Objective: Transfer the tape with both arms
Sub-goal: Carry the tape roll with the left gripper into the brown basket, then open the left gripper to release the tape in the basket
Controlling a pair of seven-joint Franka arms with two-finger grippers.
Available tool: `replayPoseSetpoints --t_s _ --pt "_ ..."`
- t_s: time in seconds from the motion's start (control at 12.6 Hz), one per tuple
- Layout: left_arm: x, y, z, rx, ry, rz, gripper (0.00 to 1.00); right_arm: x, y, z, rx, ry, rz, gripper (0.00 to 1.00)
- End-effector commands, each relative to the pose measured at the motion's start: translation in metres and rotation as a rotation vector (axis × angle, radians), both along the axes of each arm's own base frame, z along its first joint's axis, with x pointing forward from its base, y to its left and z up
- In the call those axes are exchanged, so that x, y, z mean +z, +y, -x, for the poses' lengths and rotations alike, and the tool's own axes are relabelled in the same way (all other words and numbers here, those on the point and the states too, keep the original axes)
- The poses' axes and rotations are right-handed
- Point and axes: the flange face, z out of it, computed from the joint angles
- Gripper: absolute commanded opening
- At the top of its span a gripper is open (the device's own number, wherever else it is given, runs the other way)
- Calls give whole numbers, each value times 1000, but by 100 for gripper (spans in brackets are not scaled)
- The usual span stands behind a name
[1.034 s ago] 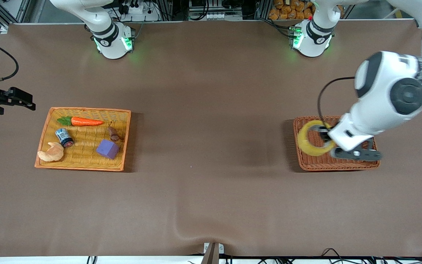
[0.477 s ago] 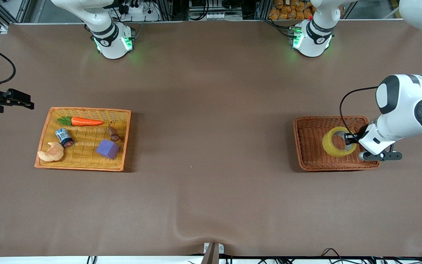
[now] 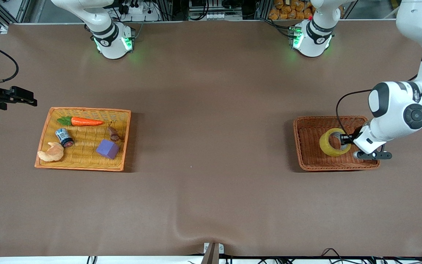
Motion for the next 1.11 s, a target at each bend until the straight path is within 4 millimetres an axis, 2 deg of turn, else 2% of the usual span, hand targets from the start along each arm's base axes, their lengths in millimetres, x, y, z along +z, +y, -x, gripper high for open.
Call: replayPoseSetpoints --t_s 0.0,0.08,0.24,0.4,0.48,0.56,0.64,0.8,0.88,0.95,1.03 --pt "-11 8 -6 -63 -35 -45 100 6 -6 3 -6 1 -3 100" --pt "-15 9 -6 -47 -39 -40 100 10 -5 3 -4 -11 1 100" --pt "-4 10 -8 -42 -54 -46 100 14 -4 -1 -4 -45 1 100" --pt "34 22 -11 -24 -101 -66 100 26 -7 -4 -22 -88 6 100" --pt "59 23 -14 -18 -118 -77 100 29 -8 -3 -29 -88 6 100" --pt "92 19 -18 2 -137 -71 100 30 -4 -2 -70 -85 8 100" --pt "137 5 -26 12 -159 -51 100 30 0 -1 -128 -75 13 100" --pt "223 -16 -41 1 -119 -46 100 39 38 -1 -81 -73 41 100" --pt "257 -21 -42 24 -88 -45 100 47 34 -2 -89 -91 48 100" --pt "281 -27 -40 58 -73 -46 100 47 26 -3 -103 -91 34 100" --pt "293 -35 -34 73 -50 -50 100 49 24 -3 -115 -95 27 100"
